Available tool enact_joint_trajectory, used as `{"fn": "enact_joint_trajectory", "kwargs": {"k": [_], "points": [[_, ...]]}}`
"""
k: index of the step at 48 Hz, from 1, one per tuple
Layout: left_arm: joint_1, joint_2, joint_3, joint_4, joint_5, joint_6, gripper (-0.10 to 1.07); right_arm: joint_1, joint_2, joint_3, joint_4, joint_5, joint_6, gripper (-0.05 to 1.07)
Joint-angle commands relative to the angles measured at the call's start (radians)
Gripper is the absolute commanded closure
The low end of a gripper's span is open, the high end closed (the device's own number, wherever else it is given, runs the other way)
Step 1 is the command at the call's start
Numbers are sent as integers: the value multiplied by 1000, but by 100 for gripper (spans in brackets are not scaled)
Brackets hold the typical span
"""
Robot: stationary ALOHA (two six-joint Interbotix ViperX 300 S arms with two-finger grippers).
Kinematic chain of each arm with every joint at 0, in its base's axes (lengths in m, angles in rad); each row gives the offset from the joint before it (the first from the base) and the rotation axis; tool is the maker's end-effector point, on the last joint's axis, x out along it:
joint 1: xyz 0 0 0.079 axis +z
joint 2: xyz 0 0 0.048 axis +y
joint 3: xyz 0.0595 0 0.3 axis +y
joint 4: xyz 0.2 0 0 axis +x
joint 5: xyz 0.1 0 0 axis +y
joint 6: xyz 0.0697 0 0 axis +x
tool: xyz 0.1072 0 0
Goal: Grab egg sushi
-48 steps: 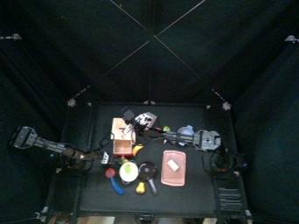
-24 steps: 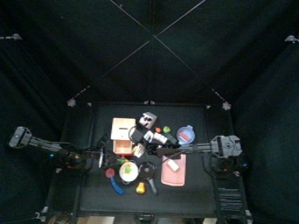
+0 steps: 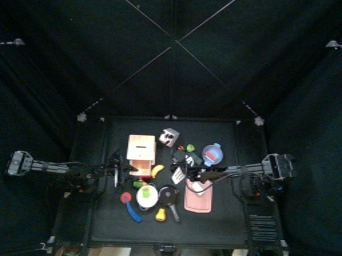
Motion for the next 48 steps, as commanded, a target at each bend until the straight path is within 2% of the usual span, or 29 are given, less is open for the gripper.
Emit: {"fn": "enact_joint_trajectory", "kwargs": {"k": [1, 13, 19, 23, 37, 48], "points": [[31, -8, -20, 74, -5, 2, 11, 3, -86, 72, 17, -32, 55, 98], [84, -28, -20, 199, -6, 8, 11, 3, -218, 245, 141, -51, 95, 96], [112, -29, -17, 287, -3, 5, 11, 11, -270, 322, 153, -51, 81, 93], [124, -29, -9, 310, -5, 0, 11, 26, -301, 367, 161, -51, 77, 88], [126, -29, 15, 314, -20, 5, 11, 101, -385, 471, 245, -48, 75, 53], [123, -29, 31, 311, -38, 0, 11, 163, -345, 495, 252, -48, 75, 22]]}}
